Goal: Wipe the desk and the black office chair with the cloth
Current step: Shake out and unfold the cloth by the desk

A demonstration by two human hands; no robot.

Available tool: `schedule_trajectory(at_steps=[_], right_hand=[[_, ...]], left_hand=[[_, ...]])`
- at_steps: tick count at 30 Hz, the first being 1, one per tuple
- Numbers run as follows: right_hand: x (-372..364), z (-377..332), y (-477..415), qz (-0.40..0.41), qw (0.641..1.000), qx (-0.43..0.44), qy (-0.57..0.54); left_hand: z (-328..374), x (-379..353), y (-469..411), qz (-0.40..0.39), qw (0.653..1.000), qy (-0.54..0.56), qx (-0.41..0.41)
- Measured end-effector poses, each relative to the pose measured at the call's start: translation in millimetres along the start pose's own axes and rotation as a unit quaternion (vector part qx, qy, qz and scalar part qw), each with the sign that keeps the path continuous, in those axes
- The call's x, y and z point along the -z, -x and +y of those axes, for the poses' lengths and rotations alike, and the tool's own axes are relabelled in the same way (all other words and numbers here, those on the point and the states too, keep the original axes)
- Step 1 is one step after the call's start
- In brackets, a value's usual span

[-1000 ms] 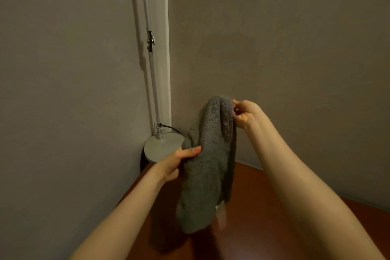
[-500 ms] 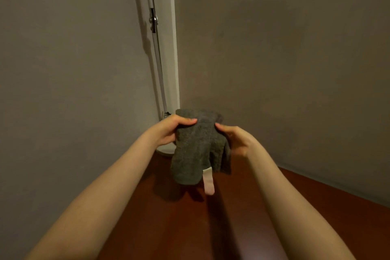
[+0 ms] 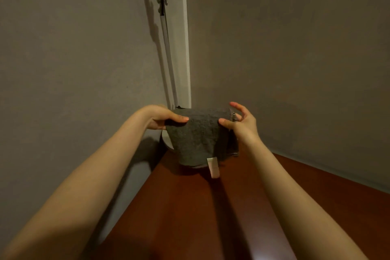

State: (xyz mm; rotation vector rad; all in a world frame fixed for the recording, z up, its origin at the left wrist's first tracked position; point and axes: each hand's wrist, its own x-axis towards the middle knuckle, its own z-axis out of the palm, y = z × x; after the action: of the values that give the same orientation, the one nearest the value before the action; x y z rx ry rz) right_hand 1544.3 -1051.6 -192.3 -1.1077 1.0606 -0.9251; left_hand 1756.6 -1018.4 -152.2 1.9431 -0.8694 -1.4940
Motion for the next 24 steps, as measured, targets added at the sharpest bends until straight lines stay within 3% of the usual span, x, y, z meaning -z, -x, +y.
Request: schedule_trajectory(at_steps=[2,4,9,11,13,16,18,24], right_hand=[[-1.6,0.6,-4.8,0.01,0.989,0.043,0.144],[-7.3,4.6,-10.5,0.063,0.948,0.095,0.296],[-19.1,18.5,-31.5,0.114,0.897,0.144,0.403],[-15.3,18.7,-40.2,0.074,0.92,0.121,0.365],[-17.4,14.7,-42.1,-0.026,0.977,0.048,0.206],[-27.7,30.0,-58.9,-0.05,0.994,-0.035,0.09],[-36.9,49.9,-76.0,-0.024,0.994,-0.063,0.081],[-46.2,111.0,-128.2,0.084,0.976,-0.195,0.038]], left_hand=[[-2.7,10.9,-12.1,0.018,0.999,-0.043,-0.017],[-4.2,15.0,-25.0,0.058,0.993,-0.089,-0.041],[-11.6,27.0,-59.9,0.105,0.981,-0.136,-0.093],[-17.9,31.7,-66.4,0.097,0.983,-0.095,-0.123],[-29.0,30.3,-71.4,0.067,0.989,0.027,-0.13],[-51.6,26.2,-95.1,0.057,0.975,0.183,-0.109],[-64.0,26.9,-122.1,0.086,0.976,0.184,-0.077],[-65.6,18.3,-176.0,0.162,0.986,0.044,-0.011]])
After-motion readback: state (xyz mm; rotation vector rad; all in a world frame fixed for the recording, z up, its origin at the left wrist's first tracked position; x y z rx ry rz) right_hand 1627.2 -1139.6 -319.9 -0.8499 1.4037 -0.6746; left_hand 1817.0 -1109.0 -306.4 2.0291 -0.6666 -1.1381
